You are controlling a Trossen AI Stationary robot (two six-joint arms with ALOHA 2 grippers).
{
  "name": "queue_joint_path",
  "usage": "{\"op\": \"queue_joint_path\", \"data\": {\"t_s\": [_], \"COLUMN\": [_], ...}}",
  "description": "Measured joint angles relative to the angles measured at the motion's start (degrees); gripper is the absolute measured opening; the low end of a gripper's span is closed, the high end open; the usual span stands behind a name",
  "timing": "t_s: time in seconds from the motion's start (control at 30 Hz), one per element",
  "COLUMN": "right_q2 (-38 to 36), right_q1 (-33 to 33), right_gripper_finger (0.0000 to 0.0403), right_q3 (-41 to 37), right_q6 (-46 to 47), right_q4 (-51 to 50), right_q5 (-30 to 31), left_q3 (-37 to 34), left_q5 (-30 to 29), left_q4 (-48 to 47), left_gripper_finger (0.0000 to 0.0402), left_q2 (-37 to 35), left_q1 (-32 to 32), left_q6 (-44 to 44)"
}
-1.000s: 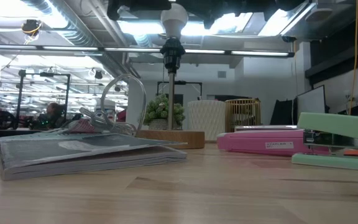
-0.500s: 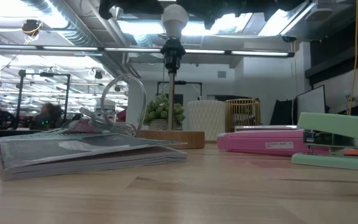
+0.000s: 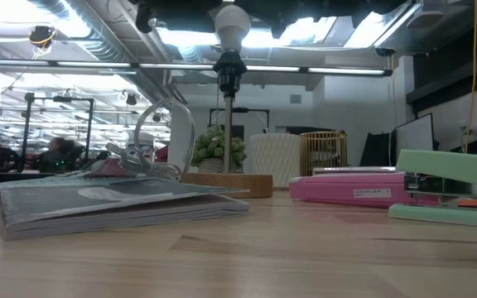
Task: Screw lightbulb
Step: Insert the lightbulb into the lamp
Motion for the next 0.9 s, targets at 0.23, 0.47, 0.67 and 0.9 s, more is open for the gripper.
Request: {"op": "queue_joint_path", "data": {"t_s": [0.23, 0.47, 0.67, 0.9], "right_q2": [0.0, 0.0, 0.0, 0.0], "right_q1": [0.0, 0.0, 0.0, 0.0], "right_gripper_finger": [0.0044, 0.0044, 0.0044, 0.0044], "right_q3": [0.0, 0.0, 0.0, 0.0], "right_q6": [0.0, 0.0, 0.0, 0.0], "right_q4": [0.0, 0.0, 0.0, 0.3], "right_q5": [0.2, 0.3, 0.3, 0.3], "left_q3": [0.0, 0.0, 0.0, 0.0], "left_q5": [-1.7, -1.6, 4.3, 11.3], "left_q4": [5.7, 11.4, 6.1, 1.9], "left_gripper_finger": [0.0001, 0.0001, 0.0001, 0.0001], "left_q2": [-0.5, -0.9, -0.8, -0.3], "left_q1": [-1.2, -5.8, -8.8, -8.1], "left_q6": [6.1, 11.0, 2.9, -3.4]}}
